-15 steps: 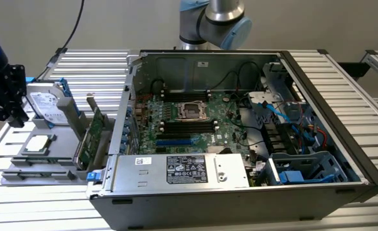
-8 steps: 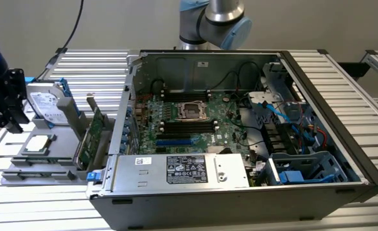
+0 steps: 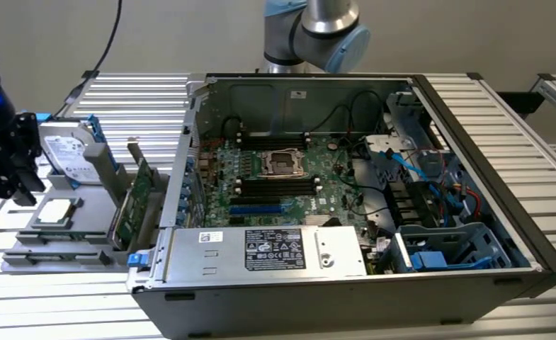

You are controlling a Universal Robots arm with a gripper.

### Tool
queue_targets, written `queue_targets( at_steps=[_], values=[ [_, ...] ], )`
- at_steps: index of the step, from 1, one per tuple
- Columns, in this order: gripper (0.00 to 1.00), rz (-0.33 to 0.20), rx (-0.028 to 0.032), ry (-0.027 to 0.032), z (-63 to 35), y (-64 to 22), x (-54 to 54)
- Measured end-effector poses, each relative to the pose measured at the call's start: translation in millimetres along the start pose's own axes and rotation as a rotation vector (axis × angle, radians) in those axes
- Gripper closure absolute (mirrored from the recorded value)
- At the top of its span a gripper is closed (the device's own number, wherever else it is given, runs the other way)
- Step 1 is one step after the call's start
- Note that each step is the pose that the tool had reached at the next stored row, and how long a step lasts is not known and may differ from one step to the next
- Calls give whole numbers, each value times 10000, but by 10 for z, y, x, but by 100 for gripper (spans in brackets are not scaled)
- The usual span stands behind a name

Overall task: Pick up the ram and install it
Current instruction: 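Pick up the ram and move it above insertion slot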

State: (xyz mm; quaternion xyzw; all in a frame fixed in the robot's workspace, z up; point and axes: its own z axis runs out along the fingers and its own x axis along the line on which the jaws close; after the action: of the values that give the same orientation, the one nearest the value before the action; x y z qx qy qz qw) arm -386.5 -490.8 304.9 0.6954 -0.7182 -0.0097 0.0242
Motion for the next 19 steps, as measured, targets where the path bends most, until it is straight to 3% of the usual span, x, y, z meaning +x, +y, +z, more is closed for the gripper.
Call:
queue_targets(
  at_steps=[19],
  values=[
    [69,-217,-2,10,349,-32,204]
  ],
)
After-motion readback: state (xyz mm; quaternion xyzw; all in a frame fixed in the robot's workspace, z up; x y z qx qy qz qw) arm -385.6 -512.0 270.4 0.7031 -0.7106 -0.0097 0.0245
